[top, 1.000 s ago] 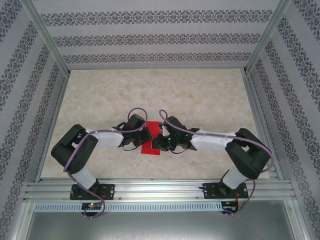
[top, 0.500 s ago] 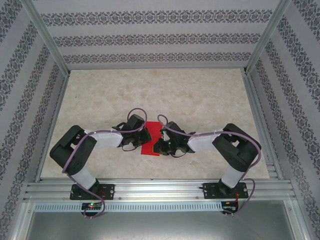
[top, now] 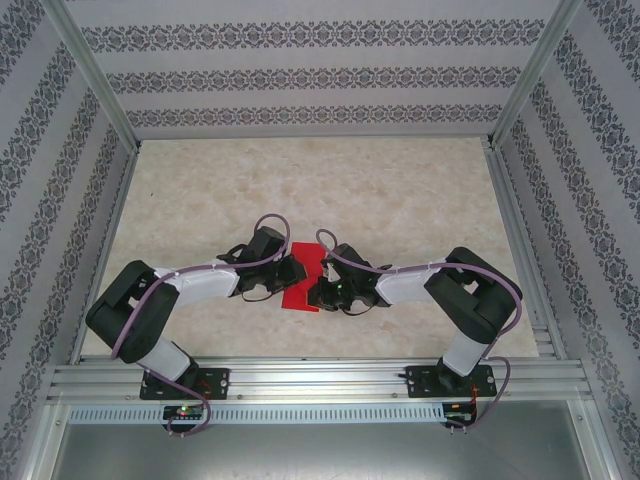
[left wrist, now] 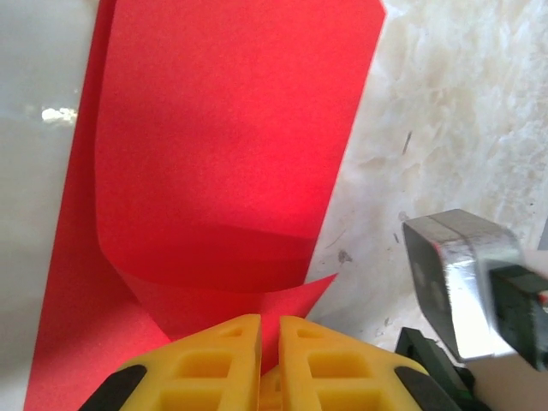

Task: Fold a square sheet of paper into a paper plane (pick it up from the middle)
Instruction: Fold the triangle a second time at the center of the table.

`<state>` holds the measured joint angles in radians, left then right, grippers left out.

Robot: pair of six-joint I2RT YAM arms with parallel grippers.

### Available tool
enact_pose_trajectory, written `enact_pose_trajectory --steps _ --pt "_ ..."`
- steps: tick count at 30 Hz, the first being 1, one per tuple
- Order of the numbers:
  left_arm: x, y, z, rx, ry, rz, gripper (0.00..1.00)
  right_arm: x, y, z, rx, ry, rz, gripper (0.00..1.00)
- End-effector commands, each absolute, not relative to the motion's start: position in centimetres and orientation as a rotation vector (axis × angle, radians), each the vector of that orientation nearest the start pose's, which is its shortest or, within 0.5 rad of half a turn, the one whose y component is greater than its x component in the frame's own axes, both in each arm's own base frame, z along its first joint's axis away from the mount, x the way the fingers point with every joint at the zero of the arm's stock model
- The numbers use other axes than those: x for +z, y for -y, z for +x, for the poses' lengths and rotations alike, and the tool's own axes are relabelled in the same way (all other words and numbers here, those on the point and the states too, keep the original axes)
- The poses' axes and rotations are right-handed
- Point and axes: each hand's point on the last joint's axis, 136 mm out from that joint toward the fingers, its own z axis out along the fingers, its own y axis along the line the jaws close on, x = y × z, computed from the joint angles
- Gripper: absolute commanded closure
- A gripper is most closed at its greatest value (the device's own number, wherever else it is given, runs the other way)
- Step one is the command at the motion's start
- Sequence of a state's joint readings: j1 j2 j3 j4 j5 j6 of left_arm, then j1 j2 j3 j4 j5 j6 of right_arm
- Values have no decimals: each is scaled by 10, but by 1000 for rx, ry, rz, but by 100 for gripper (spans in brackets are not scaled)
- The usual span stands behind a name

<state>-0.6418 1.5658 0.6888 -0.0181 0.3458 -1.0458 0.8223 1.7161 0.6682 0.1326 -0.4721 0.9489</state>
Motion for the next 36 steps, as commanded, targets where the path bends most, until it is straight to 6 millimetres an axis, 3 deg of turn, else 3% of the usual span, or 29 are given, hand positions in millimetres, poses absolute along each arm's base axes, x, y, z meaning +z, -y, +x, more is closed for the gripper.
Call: enact_pose_trajectory --steps 1,9,12,31,36 --pt "28 271 258 -1058 -2754 -402 87 -21 -301 179 1026 -2982 19 88" --pt "3 250 260 -888 -2775 -460 90 -25 -292 176 969 -3011 29 91" --pt "3 237 264 -846 -2749 -495 89 -26 -288 173 946 -3028 20 93" --pt "6 209 303 -761 -2721 -545 89 -25 -276 169 927 -3048 -3 94" --pt "20 208 309 -798 -2699 -523 88 -22 -278 172 949 -3034 -11 94"
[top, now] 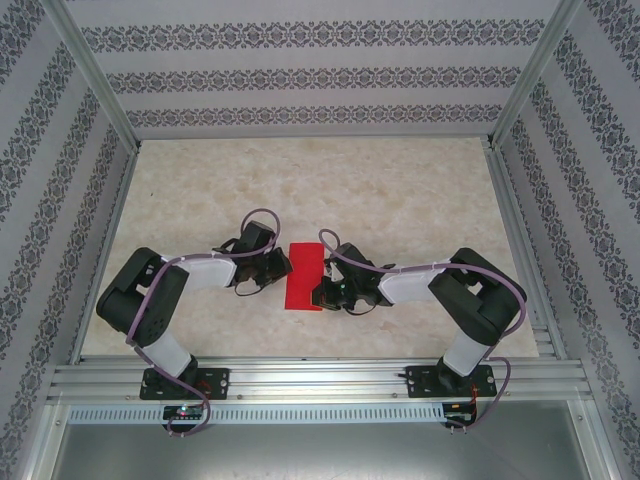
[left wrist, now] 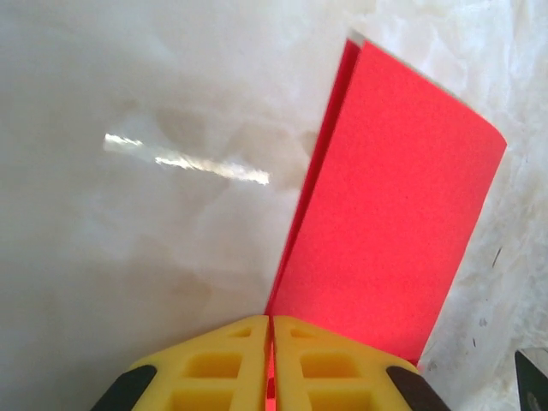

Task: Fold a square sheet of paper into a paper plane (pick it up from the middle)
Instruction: Fold the triangle a second time at the center of the table.

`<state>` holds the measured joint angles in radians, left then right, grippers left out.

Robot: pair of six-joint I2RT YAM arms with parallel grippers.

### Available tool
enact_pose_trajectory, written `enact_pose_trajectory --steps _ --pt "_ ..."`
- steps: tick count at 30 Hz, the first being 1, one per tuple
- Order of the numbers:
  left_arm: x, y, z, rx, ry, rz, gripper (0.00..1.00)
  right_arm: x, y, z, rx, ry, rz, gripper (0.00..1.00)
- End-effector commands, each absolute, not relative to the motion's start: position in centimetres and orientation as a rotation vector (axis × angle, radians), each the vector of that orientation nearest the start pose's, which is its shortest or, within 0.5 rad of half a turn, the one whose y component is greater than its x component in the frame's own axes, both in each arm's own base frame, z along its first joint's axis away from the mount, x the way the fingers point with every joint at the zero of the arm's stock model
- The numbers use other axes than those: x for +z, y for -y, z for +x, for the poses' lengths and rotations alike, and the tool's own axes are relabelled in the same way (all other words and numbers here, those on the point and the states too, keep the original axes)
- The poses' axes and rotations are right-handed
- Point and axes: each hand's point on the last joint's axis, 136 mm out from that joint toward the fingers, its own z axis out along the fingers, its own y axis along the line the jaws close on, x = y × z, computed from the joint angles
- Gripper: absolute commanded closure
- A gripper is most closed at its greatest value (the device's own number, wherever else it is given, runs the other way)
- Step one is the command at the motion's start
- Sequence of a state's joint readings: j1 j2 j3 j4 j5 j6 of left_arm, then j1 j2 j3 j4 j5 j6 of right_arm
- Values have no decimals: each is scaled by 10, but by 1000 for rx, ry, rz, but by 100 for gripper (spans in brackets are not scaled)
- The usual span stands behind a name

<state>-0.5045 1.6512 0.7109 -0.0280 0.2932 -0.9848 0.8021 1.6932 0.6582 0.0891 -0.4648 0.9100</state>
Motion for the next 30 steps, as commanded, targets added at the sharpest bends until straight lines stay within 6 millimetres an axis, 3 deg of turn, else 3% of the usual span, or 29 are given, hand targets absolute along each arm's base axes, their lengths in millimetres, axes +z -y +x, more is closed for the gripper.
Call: enact_pose_trajectory --steps 1,7,11,15,20,26,30 --pt "27 210 311 -811 -2692 -500 88 -22 -279 172 950 -3033 -13 94" --pt "79 238 306 -988 -2629 -288 85 -18 -284 177 967 -3026 -26 93" --pt "93 253 298 -1075 -2606 -255 85 -17 -281 180 948 -3001 16 93" --pt "92 276 290 -1174 -2607 -221 86 -17 -280 177 955 -3010 15 93" --pt "73 296 282 -1199 -2646 -220 88 -20 -280 174 955 -3020 17 93" --pt "54 304 277 -1274 -2665 -244 89 -21 -279 178 941 -3009 22 93" --pt "49 297 275 -1238 -2670 -261 89 -24 -281 179 948 -3006 27 93"
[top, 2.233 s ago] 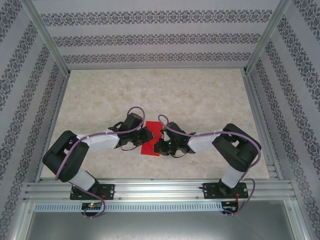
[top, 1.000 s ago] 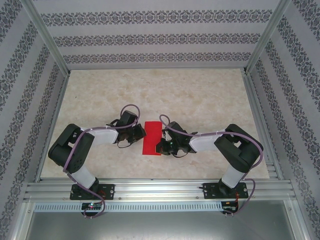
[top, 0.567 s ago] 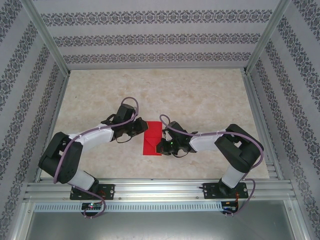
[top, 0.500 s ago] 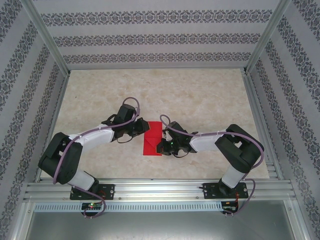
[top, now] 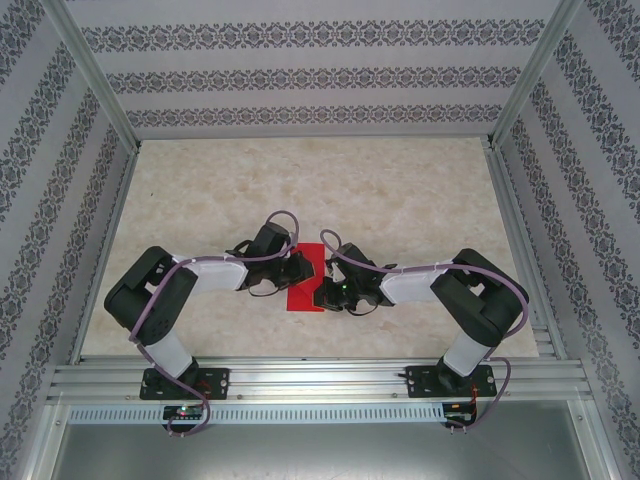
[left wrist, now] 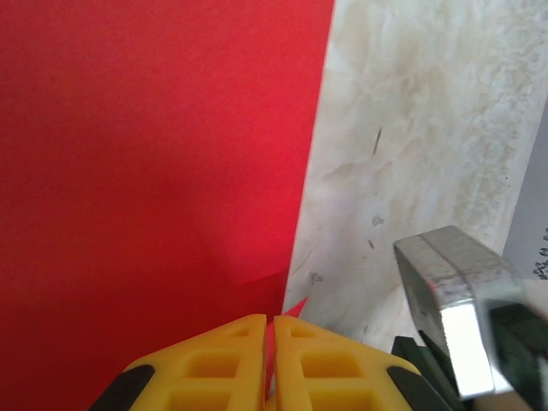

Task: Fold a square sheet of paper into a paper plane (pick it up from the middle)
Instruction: Fold the triangle a second time at the center of the table.

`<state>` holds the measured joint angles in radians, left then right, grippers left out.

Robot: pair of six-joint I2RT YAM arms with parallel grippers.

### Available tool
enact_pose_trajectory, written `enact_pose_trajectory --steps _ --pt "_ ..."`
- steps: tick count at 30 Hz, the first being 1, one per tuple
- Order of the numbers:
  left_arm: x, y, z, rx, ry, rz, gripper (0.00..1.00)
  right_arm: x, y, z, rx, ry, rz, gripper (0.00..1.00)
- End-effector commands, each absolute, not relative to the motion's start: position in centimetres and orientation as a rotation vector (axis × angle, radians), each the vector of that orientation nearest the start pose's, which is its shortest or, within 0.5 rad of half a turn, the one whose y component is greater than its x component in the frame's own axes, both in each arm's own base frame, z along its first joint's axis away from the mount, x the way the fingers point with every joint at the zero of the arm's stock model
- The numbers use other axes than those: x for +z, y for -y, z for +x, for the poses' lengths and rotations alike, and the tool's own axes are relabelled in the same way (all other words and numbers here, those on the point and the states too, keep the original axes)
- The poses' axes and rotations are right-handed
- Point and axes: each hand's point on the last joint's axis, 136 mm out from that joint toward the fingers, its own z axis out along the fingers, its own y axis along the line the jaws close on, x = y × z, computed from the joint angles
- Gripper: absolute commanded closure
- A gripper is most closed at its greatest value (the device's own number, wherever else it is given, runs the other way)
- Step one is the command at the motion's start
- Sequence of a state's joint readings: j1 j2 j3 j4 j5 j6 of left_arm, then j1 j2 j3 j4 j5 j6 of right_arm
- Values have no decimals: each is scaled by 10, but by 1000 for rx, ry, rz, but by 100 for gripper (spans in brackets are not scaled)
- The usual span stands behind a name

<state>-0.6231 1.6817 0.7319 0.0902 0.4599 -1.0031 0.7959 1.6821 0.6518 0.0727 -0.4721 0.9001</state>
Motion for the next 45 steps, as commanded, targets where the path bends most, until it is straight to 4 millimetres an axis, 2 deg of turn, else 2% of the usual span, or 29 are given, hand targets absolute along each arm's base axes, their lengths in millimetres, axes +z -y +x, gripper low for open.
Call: enact_pose_trajectory --steps 1,11,15,24,27,30,36,41,45 --pt "48 297 275 -1234 -2669 -258 89 -25 -282 179 945 -3012 20 93" --pt "23 288 273 -1118 -2734 -246 90 -22 -287 181 957 -3008 -7 92" --pt "8 276 271 -1015 -2772 -275 90 -18 -287 184 950 -3002 -12 92" --pt "6 267 271 -950 -2766 -240 88 -13 -289 188 953 -2992 -5 91" --pt "2 264 270 -922 -2778 -246 88 -2 -297 191 1012 -2962 -3 91" --pt "-3 260 269 -895 -2788 -260 89 18 -313 199 1145 -2886 12 89" --pt "-10 260 264 -909 -2809 -263 90 40 -327 213 1175 -2831 2 88" --pt "-9 262 264 -917 -2808 -262 90 39 -331 221 1160 -2824 12 87" --pt "-9 263 264 -925 -2810 -262 90 20 -333 223 1126 -2866 33 87"
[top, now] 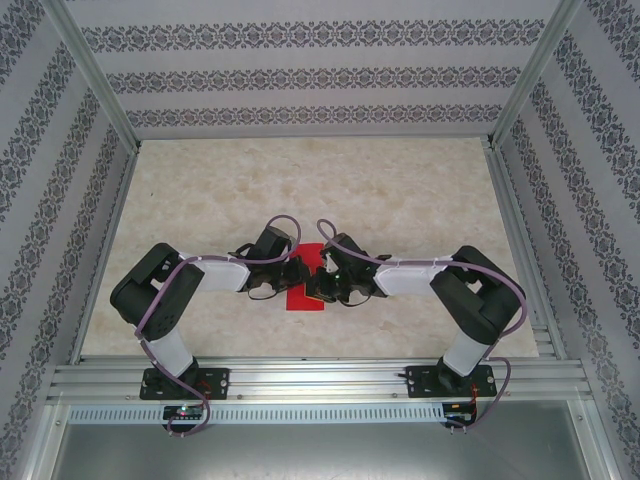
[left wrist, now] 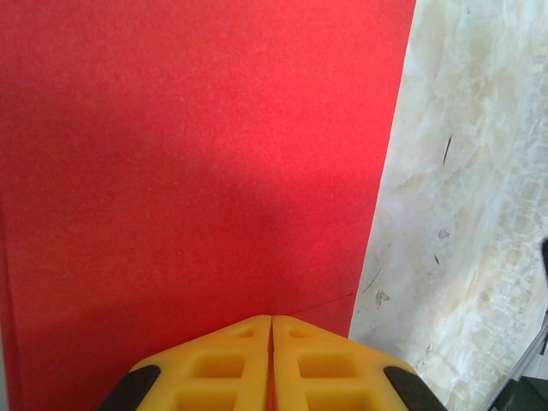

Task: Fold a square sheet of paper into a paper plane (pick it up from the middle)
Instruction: Fold the triangle a second time at the center of the table.

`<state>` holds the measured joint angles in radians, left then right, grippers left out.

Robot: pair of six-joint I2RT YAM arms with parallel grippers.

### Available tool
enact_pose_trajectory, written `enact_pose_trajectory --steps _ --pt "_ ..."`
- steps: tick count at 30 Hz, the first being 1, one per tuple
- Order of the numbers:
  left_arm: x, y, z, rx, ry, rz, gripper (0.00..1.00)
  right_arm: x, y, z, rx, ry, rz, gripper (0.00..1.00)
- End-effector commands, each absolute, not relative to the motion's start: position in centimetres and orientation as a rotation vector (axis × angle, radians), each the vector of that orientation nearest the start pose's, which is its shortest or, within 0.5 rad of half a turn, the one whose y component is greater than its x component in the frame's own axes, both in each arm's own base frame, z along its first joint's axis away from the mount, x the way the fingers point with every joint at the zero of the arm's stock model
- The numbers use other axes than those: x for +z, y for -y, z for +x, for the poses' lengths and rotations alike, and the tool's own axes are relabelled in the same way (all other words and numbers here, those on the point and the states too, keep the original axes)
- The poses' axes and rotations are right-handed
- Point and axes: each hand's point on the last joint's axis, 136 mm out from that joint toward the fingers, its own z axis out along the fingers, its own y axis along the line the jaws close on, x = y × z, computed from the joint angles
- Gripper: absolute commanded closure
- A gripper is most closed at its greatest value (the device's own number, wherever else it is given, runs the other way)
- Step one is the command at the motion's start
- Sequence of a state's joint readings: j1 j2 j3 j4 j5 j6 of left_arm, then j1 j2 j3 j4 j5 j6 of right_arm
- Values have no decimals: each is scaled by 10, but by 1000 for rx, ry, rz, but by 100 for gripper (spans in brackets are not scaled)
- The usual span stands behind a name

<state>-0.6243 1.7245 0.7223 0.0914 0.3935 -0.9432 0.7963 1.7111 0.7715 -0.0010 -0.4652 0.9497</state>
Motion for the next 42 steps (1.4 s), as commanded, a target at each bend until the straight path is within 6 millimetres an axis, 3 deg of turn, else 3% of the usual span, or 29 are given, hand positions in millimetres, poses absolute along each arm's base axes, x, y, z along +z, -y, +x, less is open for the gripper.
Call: enact_pose_trajectory --steps 1,7,14,24,30,36,42 --pt "-9 262 264 -922 -2811 -264 90 16 -334 222 1125 -2873 38 87" --pt "-12 259 262 -902 -2822 -277 90 -12 -314 207 1026 -2969 108 87" --pt "-20 250 260 -833 -2842 -296 93 -2 -296 186 1058 -2954 101 84" --pt "-24 249 257 -835 -2847 -305 94 -15 -267 161 1014 -2998 173 83" --pt "-24 254 259 -862 -2848 -296 94 -1 -262 164 1044 -2939 197 82" --pt "-18 258 261 -880 -2841 -284 93 46 -281 191 1122 -2798 96 81" --pt "-10 264 265 -916 -2828 -270 92 54 -307 212 1190 -2762 79 81"
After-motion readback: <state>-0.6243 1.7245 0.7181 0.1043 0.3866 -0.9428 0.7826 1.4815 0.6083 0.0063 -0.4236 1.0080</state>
